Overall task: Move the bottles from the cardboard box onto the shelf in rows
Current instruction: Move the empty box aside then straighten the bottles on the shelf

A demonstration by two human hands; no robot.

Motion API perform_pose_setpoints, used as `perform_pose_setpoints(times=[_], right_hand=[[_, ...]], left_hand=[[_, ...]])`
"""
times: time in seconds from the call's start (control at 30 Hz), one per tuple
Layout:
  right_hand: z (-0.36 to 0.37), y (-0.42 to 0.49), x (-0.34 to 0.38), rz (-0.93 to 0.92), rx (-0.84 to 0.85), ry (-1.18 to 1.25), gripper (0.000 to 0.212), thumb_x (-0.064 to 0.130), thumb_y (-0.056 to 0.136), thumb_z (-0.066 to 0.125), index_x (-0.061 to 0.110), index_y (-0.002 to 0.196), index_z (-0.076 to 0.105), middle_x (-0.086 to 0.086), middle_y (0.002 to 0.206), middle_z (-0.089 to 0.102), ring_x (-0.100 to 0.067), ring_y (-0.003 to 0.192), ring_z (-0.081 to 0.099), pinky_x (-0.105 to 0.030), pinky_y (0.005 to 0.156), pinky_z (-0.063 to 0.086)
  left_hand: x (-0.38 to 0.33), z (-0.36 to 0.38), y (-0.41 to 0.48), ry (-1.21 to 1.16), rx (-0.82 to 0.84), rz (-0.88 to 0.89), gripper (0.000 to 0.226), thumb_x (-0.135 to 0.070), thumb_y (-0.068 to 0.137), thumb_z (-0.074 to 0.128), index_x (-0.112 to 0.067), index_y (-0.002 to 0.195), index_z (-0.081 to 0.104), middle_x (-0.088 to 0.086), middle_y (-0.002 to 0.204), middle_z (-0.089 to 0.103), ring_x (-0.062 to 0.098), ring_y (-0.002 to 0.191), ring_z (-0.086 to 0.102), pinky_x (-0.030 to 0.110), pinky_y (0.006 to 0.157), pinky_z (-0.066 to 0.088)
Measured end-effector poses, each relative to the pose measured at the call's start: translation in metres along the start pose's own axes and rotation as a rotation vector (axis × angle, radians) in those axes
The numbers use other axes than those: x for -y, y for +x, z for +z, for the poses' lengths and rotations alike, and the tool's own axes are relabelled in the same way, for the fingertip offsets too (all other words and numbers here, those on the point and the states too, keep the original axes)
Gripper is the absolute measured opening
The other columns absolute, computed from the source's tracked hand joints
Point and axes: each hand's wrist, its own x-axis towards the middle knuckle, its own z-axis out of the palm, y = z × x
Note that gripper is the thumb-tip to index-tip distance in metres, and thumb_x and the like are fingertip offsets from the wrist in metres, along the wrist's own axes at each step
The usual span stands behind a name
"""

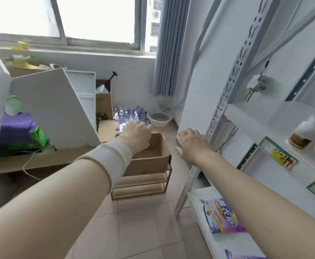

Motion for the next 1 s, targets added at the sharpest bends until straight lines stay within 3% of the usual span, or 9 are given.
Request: perform_pose_setpoints(times=[0.13, 0.47, 0.8, 1.0], right_hand=[[0.03, 0.096, -0.003, -0.073, 0.1, -0.001, 0.052, 0.035, 0.094, 0.044, 0.009, 0.138, 0.034, -0.014, 0.14, 0.038, -0.031, 0.129, 0.036, -0.04, 0.104, 0.032], [0.125, 0.319, 0.037, -0.19, 0.28, 0.015, 0.051, 0.036, 0.095, 0.042, 0.011, 0.139, 0.033, -0.012, 0.139, 0.041, -0.03, 0.128, 0.039, -0.04, 0.105, 0.035], [0.302, 0.441, 0.088, -0.095, 0.743, 0.164, 0.053, 0.037, 0.096, 0.04, 0.011, 0.141, 0.029, -0.01, 0.138, 0.041, -0.028, 0.127, 0.039, -0.036, 0.101, 0.036], [0.402, 0.475, 0.114, 0.009, 1.01, 0.349, 0.057, 0.04, 0.094, 0.047, 0.009, 0.139, 0.031, -0.011, 0.14, 0.041, -0.029, 0.128, 0.04, -0.037, 0.103, 0.037]], left_hand=[[0.035, 0.044, 0.071, -0.088, 0.127, -0.06, 0.045, -0.034, 0.093, 0.052, -0.01, 0.13, 0.045, 0.01, 0.126, 0.055, 0.027, 0.114, 0.054, 0.035, 0.092, 0.043], [0.143, 0.196, 0.211, -0.241, 0.379, -0.229, 0.044, -0.034, 0.093, 0.051, -0.009, 0.128, 0.043, 0.014, 0.128, 0.053, 0.03, 0.119, 0.05, 0.038, 0.095, 0.042], [0.179, 0.391, 0.326, -0.386, 0.715, -0.121, 0.036, -0.022, 0.095, 0.046, -0.009, 0.128, 0.044, 0.012, 0.126, 0.053, 0.03, 0.117, 0.05, 0.037, 0.091, 0.043], [0.168, 0.487, 0.365, -0.331, 0.866, 0.047, 0.035, -0.016, 0.093, 0.049, -0.007, 0.126, 0.043, 0.013, 0.125, 0.052, 0.029, 0.115, 0.049, 0.034, 0.09, 0.041]])
